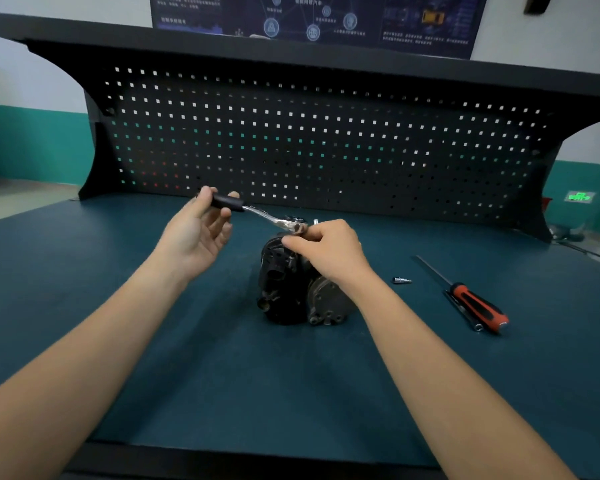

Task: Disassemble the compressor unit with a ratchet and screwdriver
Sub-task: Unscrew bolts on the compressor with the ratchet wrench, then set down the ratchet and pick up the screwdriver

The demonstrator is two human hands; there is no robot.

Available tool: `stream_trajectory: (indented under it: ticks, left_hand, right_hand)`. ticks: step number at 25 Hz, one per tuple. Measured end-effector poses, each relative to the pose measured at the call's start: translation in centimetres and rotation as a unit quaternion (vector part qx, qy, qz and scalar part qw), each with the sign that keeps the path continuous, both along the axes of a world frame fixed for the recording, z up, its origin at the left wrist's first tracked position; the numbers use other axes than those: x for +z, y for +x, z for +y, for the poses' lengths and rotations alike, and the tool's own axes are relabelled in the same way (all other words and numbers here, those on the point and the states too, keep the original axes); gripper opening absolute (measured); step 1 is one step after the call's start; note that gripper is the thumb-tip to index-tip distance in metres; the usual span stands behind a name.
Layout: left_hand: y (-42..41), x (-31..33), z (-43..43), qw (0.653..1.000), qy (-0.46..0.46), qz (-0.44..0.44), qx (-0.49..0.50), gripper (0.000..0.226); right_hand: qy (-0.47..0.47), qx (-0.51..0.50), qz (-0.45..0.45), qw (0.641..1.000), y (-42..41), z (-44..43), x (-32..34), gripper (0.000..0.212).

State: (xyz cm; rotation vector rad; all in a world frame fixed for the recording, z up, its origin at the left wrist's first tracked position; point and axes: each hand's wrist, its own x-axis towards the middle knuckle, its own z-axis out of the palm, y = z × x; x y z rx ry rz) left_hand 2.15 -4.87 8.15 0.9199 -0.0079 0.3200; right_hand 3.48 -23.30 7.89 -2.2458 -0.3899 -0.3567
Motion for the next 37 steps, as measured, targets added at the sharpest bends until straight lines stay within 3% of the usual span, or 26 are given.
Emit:
stream_trajectory:
  ticks: [5, 9, 16, 19, 23, 25, 26, 31, 37]
  left_hand:
    - [0.0, -0.3, 0.1, 0.998, -0.023, -0.057, 0.030, 0.016]
    - [0.4, 0.1, -0.6, 0.996, -0.027, -0.071, 0.056, 0.015]
    - [0.1, 1.0, 3.7, 0.986, -0.069, -0.059, 0.138, 0.021]
    - [-1.6, -1.1, 8.4, 0.976, -0.097, -0.017, 0.193, 0.031]
    - [-4.4, -3.9, 15.2, 0.942, -0.252, 0.033, 0.218, 0.037]
    - [-5.3, -5.0, 17.0, 0.942, -0.261, 0.018, 0.209, 0.016]
    - [-5.5, -5.5, 17.5, 0.941, -0.272, 0.008, 0.200, 0.009]
    - [-4.6, -6.6, 17.8, 0.954, -0.254, 0.049, 0.154, 0.033]
    - [-4.2, -6.5, 18.1, 0.951, -0.256, 0.067, 0.163, 0.034]
  right_hand:
    - [-0.101, 0.043, -0.002, 0.994, 0.7, -0.2, -0.4, 0.027]
    - [-0.103, 0.060, -0.017, 0.993, 0.8, -0.2, -0.1, 0.015]
    - [0.078, 0.051, -0.098, 0.991, 0.3, -0.5, 3.5, 0.003]
    - [0.034, 0.080, -0.075, 0.993, -0.3, 2.6, 3.4, 0.008]
    - [-0.006, 0.128, -0.025, 0.991, -0.7, 10.6, 0.3, 0.010]
    - [-0.018, 0.155, 0.023, 0.988, -0.5, 14.8, -2.3, 0.001]
    - [-0.022, 0.159, 0.047, 0.986, -0.2, 16.5, -3.6, 0.006]
    - [-0.031, 0.110, 0.095, 0.989, 2.4, 20.8, -8.1, 0.014]
    - [-0.058, 0.069, 0.068, 0.994, 3.6, 22.7, -8.9, 0.019]
